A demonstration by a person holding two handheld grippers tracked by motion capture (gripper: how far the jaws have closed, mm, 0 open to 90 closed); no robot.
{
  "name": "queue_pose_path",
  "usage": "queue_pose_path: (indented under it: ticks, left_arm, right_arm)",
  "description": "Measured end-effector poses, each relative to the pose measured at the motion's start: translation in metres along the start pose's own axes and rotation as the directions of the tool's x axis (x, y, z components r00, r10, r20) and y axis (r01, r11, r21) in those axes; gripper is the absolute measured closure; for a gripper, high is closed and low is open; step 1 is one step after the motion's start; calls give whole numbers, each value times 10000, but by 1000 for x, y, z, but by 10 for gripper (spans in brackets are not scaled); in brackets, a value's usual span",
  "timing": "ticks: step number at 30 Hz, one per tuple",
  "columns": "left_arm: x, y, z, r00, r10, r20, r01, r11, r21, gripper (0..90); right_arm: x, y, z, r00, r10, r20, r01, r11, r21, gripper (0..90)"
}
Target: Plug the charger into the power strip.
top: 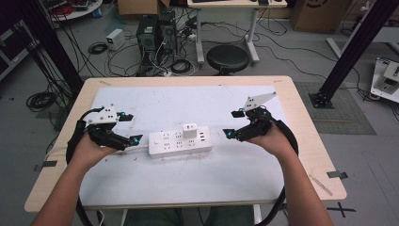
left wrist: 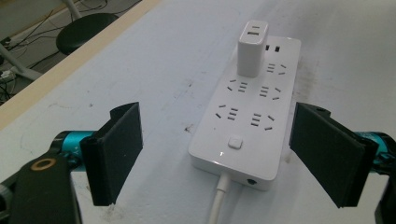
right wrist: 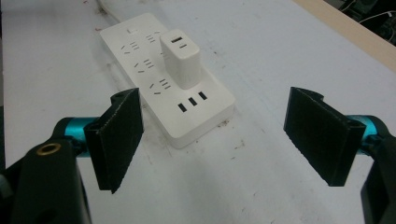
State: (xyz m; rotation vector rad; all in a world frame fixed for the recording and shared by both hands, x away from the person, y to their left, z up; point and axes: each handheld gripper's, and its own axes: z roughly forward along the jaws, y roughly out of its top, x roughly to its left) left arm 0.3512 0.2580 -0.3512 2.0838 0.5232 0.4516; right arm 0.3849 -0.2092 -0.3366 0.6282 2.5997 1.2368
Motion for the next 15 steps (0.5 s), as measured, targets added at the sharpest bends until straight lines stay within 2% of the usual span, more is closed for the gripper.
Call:
queue_pose_path:
  ticks: [15]
  left_arm:
    - [0,-1,0,9999,44,-95,-43,9999,135,174]
  right_arm:
    - [2,2,3,10000,-93,-5,93,9998,176,205]
